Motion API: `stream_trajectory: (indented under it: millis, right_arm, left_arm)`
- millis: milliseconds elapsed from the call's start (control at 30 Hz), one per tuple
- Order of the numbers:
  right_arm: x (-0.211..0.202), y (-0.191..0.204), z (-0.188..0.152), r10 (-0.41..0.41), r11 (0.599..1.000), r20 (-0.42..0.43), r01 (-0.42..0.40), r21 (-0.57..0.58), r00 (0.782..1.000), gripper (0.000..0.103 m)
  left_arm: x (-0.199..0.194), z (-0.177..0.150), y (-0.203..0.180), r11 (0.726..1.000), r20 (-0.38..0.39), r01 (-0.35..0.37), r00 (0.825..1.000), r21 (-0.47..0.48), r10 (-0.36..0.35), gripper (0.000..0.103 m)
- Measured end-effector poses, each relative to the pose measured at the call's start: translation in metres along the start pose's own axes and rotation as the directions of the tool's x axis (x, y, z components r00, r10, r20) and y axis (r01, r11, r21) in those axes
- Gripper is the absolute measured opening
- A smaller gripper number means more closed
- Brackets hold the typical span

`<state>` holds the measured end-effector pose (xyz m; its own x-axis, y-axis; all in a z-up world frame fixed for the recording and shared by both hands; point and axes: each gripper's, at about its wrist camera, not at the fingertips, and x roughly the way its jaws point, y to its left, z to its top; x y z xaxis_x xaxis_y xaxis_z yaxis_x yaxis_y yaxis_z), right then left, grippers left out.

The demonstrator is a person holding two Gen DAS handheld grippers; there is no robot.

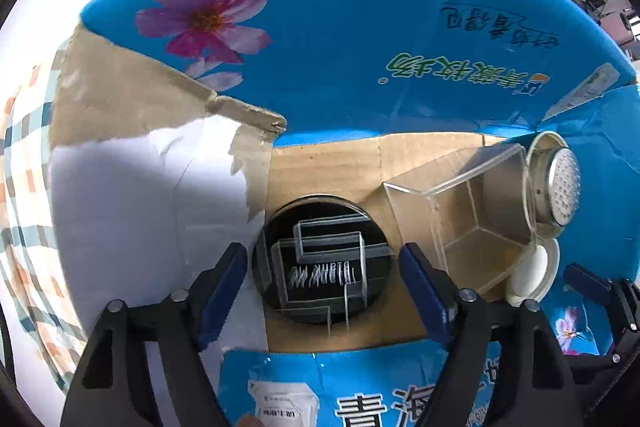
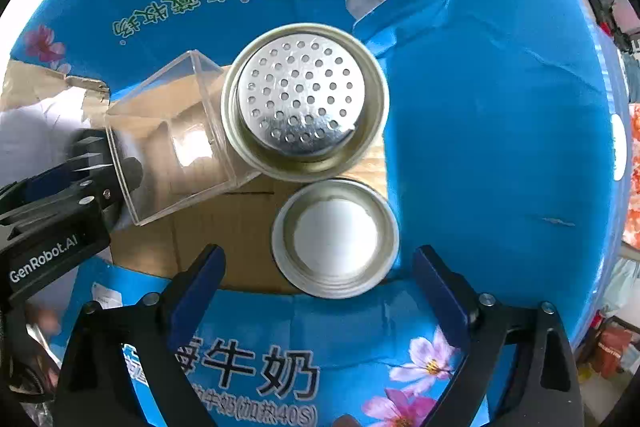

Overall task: Organize rigid objects
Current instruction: 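Place the coaster into the blue box with the left tool while the right tool places the metal cup, then withdraw both tools from the blue box toward the remaining items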

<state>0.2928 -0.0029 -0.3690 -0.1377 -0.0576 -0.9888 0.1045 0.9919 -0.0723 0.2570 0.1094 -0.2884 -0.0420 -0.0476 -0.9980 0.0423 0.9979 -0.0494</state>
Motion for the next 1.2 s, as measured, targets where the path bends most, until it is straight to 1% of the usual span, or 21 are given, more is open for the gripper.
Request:
stream_trajectory:
  millis: [100,133,167,267,300,400,500,533,633,667,700,800,867,1000,1133,1200]
  right_arm:
    - [-0.008,-0.004,-0.006,-0.002,1.000,0.008,0.002,-0.008,1.000,0.097]
    - [-0.011,-0.003,-0.008,-0.005,1.000,0.014,0.005,-0.012,1.000,0.103]
    - [-0.016,-0.006,-0.011,-0.007,1.000,0.024,0.008,-0.017,1.000,0.103]
    - [-0.028,-0.012,-0.018,-0.017,0.999,0.061,0.019,-0.029,0.998,0.103]
    - [-0.033,-0.006,-0.021,-0.016,0.999,0.071,0.019,-0.031,0.997,0.103]
    - [-0.049,-0.013,-0.038,-0.006,0.999,0.110,0.010,-0.038,0.994,0.103]
    - [-0.068,-0.011,-0.058,-0.001,0.998,0.158,0.010,-0.056,0.987,0.103]
    - [-0.075,-0.011,-0.065,0.000,0.998,0.178,0.011,-0.061,0.984,0.103]
    - [-0.096,-0.005,-0.096,0.020,0.997,0.230,-0.001,-0.083,0.973,0.103]
    - [-0.101,-0.005,-0.106,0.024,0.996,0.246,-0.003,-0.086,0.969,0.103]
    - [-0.109,-0.007,-0.115,0.033,0.996,0.260,-0.010,-0.091,0.965,0.103]
    - [-0.138,-0.008,-0.142,0.049,0.994,0.317,-0.017,-0.103,0.947,0.103]
    - [-0.159,-0.011,-0.162,0.056,0.994,0.350,-0.019,-0.109,0.935,0.103]
    - [-0.192,-0.014,-0.184,0.074,0.993,0.401,-0.030,-0.114,0.913,0.103]
    - [-0.222,-0.019,-0.209,0.091,0.993,0.441,-0.048,-0.108,0.893,0.103]
    - [-0.235,-0.022,-0.221,0.099,0.993,0.454,-0.055,-0.109,0.886,0.103]
  left_arm:
    - [-0.010,-0.006,0.001,1.000,0.020,-0.001,1.000,-0.004,0.001,0.085]
    - [-0.014,-0.009,0.002,1.000,0.029,-0.001,1.000,-0.008,0.001,0.089]
    - [-0.017,-0.012,0.002,1.000,0.038,0.000,0.999,-0.009,0.001,0.102]
    - [-0.036,-0.029,0.007,1.000,0.087,-0.010,0.996,-0.021,0.011,0.103]
    - [-0.042,-0.035,0.008,1.000,0.102,-0.007,0.995,-0.024,0.010,0.103]
    - [-0.062,-0.058,0.011,0.999,0.151,-0.015,0.988,-0.035,0.020,0.103]
    - [-0.084,-0.089,0.005,0.998,0.218,-0.032,0.975,-0.046,0.041,0.103]
    - [-0.096,-0.101,0.004,0.998,0.250,-0.043,0.967,-0.052,0.055,0.103]
    - [-0.119,-0.124,0.001,0.997,0.312,-0.044,0.948,-0.062,0.062,0.103]
    - [-0.129,-0.131,-0.002,0.997,0.329,-0.047,0.942,-0.065,0.066,0.103]
    - [-0.136,-0.129,-0.008,0.997,0.340,-0.045,0.938,-0.065,0.064,0.103]
    - [-0.162,-0.148,-0.011,0.997,0.393,-0.041,0.917,-0.070,0.065,0.103]
    - [-0.178,-0.157,-0.013,0.996,0.415,-0.047,0.907,-0.076,0.074,0.103]
    - [-0.211,-0.179,-0.016,0.997,0.450,-0.022,0.891,-0.074,0.053,0.103]
    - [-0.235,-0.200,-0.024,0.999,0.495,-0.018,0.868,-0.050,0.040,0.103]
    - [-0.242,-0.207,-0.028,0.999,0.504,-0.020,0.863,-0.041,0.038,0.103]
